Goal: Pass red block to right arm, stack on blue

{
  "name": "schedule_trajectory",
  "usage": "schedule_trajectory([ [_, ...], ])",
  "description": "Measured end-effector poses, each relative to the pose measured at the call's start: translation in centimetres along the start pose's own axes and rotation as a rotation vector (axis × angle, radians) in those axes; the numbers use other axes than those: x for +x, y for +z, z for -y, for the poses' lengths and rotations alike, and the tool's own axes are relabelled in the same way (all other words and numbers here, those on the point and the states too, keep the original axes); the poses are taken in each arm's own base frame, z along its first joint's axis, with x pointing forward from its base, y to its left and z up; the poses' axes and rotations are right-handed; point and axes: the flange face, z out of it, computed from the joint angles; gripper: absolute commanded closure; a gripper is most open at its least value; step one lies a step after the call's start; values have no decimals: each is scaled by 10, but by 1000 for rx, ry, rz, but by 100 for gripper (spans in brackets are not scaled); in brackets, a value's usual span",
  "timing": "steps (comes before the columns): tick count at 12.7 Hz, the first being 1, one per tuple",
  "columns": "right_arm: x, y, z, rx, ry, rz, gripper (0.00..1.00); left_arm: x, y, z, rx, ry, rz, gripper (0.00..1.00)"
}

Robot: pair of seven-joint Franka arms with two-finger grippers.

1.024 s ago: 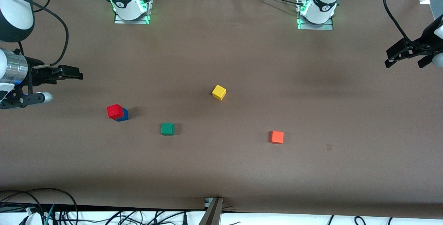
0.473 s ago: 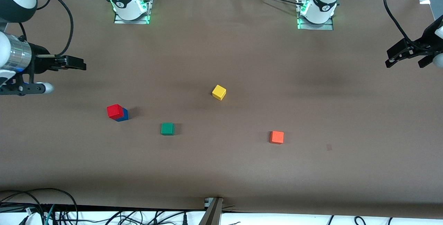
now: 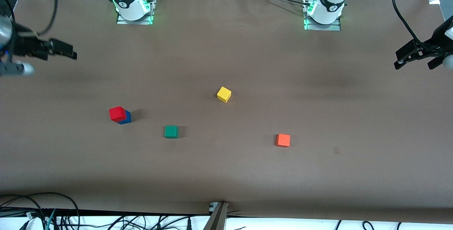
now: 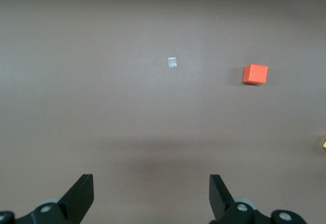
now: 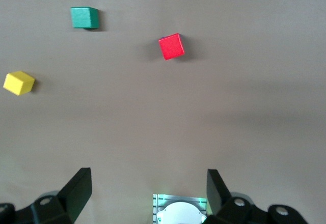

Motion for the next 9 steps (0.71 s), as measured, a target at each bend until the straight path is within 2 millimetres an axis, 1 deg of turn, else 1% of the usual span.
schedule_trajectory([
  [1, -10, -8, -2, -4, 0, -18, 0, 0, 0, 0, 0, 0, 0, 0],
  [2, -15, -11, -7, -6, 7, -27, 0, 0, 0, 0, 0, 0, 0, 0],
  [3, -15, -10, -10, -13, 13, -25, 0, 0, 0, 0, 0, 0, 0, 0],
  [6, -9, 2, -11, -39, 14, -2, 0, 0, 0, 0, 0, 0, 1, 0],
  [9, -5, 7, -11, -45, 16, 8, 0, 0, 0, 0, 0, 0, 1, 0],
])
